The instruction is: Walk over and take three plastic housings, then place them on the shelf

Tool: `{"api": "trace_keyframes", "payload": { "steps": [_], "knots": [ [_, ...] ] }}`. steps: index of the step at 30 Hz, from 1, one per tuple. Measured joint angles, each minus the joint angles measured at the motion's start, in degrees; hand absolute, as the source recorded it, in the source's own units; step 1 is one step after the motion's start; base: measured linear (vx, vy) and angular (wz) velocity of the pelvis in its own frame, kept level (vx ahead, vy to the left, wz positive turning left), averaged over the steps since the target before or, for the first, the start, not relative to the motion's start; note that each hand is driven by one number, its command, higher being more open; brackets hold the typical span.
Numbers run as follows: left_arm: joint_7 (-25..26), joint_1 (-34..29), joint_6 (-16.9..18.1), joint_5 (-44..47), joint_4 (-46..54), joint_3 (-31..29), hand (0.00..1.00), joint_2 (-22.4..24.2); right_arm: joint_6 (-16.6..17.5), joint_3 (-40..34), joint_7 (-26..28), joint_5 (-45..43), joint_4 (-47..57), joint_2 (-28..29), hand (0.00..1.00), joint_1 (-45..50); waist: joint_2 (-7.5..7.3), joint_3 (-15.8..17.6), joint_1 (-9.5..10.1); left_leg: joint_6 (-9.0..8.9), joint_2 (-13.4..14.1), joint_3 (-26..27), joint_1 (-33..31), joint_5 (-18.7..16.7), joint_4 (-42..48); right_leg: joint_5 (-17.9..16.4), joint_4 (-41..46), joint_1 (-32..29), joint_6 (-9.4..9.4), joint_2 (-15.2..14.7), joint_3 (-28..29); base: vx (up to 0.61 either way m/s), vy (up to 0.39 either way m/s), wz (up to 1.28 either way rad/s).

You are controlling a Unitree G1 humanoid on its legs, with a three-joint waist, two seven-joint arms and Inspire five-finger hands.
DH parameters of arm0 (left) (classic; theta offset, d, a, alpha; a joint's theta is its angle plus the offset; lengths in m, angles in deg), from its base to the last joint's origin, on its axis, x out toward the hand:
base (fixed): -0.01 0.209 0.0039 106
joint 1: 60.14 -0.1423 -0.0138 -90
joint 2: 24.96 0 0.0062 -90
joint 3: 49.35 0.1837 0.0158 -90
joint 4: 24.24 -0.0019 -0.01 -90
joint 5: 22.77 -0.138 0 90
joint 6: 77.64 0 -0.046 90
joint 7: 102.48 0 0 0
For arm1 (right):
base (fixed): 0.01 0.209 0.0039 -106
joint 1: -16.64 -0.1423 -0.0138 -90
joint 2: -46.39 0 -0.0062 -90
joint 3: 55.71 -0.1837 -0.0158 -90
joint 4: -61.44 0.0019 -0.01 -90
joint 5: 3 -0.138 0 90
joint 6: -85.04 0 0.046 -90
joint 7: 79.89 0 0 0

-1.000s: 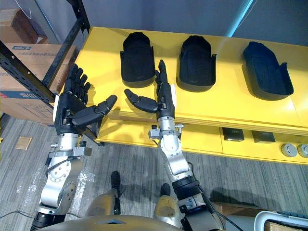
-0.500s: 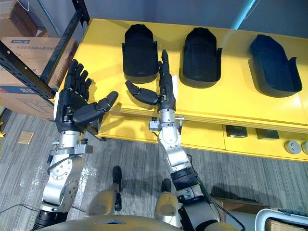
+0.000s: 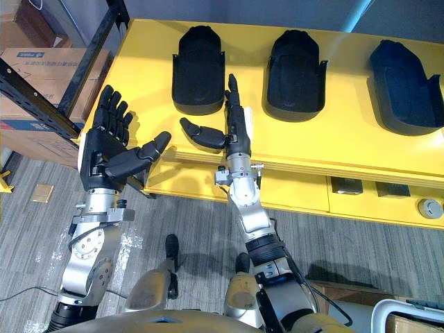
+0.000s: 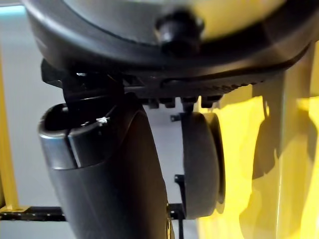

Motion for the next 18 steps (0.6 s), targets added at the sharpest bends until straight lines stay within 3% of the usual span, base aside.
{"api": "trace_keyframes", "payload": {
  "steps": [8,18],
  "knots": [
    [-0.1,0.0,0.0,0.0,0.0,0.0,1.0,0.0,0.0,0.7,2.5,-0.5,0.0,0.0,1.0,0.0,0.01,0.0,-0.02,0.0,0.0,0.0,-0.1,0.0,0.0,0.0,0.1,-0.1,0.03,0.0,0.0,0.0,0.0,0.0],
    [0.2,0.0,0.0,-0.1,0.0,0.1,1.0,0.0,0.0,1.2,0.4,0.0,0.0,0.0,1.0,0.0,0.02,0.0,0.01,-0.01,0.0,0.0,0.0,0.0,0.0,0.0,0.1,-0.1,0.02,0.0,0.0,0.0,0.0,0.0]
  ]
}}
